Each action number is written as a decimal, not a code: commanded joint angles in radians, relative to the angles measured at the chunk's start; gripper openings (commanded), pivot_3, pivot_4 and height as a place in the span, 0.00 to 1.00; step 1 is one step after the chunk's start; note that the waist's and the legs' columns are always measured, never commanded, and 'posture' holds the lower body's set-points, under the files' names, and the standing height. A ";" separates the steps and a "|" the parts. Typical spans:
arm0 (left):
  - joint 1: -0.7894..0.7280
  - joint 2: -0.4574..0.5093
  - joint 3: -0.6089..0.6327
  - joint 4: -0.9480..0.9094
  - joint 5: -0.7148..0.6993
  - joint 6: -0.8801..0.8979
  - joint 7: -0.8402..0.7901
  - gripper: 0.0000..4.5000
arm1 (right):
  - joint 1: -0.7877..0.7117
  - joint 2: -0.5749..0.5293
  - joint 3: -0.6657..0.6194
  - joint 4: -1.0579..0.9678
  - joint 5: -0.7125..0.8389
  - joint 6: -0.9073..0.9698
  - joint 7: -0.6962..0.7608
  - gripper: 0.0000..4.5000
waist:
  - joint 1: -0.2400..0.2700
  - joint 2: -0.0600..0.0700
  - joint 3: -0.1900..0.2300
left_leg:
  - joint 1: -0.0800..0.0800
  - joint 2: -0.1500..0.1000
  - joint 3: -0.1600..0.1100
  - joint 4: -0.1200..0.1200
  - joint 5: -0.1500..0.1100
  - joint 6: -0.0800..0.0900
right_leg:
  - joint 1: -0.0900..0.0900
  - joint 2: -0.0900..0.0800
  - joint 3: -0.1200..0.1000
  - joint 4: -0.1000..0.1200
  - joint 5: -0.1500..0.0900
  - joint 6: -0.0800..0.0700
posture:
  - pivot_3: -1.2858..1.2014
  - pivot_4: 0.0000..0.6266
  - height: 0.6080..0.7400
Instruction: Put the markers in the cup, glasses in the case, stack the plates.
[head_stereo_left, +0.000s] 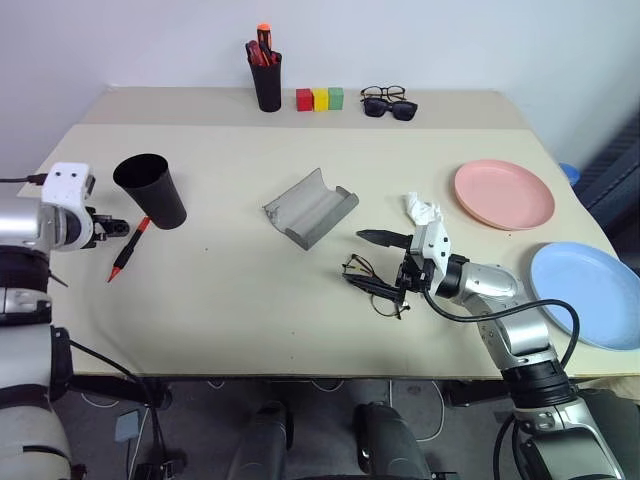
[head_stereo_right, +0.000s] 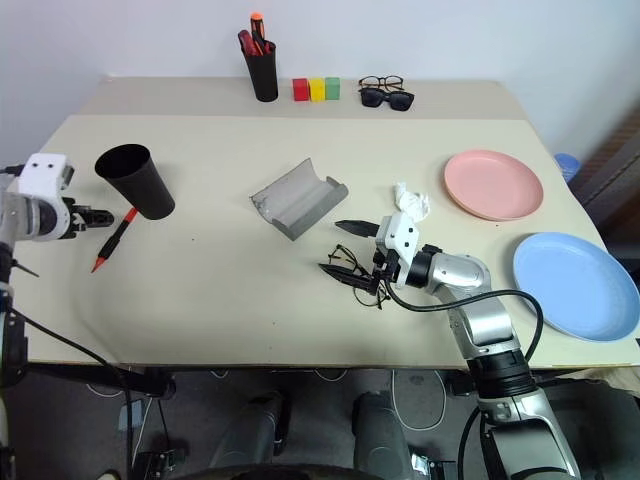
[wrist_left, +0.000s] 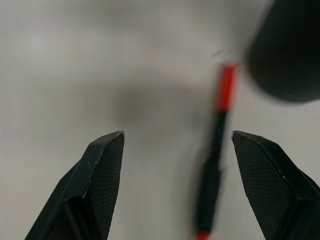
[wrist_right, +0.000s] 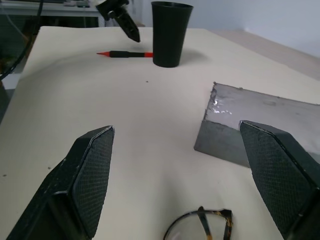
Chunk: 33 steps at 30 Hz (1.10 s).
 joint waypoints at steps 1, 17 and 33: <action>-0.077 -0.023 -0.055 0.117 0.080 -0.064 -0.040 0.77 | 0.002 -0.009 -0.021 -0.048 0.005 -0.013 -0.013 0.91 | -0.001 0.000 0.000 | 0.000 0.000 0.000 0.000 0.000 0.000 | 0.000 0.000 0.000 0.000 -0.001 0.001 | 0.52 0.24 1.00; -0.127 -0.090 -0.048 0.366 0.181 -0.149 -0.050 0.01 | 0.005 -0.031 -0.030 -0.101 0.015 0.041 -0.052 0.91 | 0.001 0.002 -0.001 | 0.003 0.000 0.000 0.000 0.000 0.000 | 0.003 -0.001 0.000 0.001 -0.002 0.004 | 0.52 0.24 1.00; -0.076 -0.021 0.095 0.145 0.088 -0.165 -0.187 0.01 | -0.017 -0.013 -0.010 -0.052 0.000 0.008 -0.038 0.91 | 0.001 -0.001 0.000 | -0.001 0.000 0.000 0.001 0.000 0.000 | -0.001 0.000 0.000 0.001 -0.002 0.003 | 0.52 0.24 1.00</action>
